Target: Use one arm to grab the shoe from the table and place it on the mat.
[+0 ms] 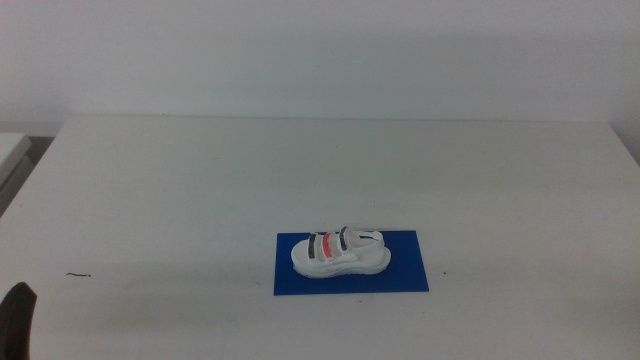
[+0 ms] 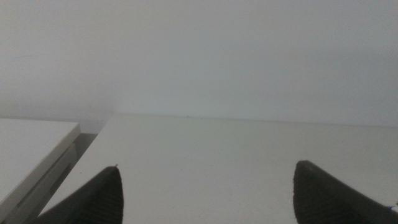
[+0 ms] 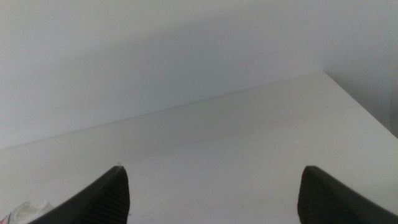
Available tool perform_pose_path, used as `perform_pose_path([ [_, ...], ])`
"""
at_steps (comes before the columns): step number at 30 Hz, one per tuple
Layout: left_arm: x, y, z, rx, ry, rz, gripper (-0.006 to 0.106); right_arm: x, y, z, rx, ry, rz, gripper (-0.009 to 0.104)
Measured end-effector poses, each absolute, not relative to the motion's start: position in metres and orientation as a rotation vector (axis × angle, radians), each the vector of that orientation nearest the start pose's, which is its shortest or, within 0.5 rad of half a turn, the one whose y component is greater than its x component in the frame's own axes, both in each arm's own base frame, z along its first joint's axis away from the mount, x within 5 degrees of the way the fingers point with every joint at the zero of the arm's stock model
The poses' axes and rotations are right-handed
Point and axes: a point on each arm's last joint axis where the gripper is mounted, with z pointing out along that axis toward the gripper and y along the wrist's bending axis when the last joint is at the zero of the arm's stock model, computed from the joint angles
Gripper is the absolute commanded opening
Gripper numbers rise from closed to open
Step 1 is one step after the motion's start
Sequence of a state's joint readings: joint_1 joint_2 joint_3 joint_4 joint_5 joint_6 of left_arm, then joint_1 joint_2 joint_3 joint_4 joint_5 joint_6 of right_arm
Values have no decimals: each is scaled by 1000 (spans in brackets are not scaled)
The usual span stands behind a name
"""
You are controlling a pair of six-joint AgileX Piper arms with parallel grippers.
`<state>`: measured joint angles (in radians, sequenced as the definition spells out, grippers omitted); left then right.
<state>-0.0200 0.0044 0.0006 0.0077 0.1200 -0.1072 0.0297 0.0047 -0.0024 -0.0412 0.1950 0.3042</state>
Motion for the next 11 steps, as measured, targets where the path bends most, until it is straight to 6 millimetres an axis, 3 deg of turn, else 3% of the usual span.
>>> perform_pose_path([
  [11,57,-1,202,-38,1609,-59,94,56,1,196,203,1673,214,79],
])
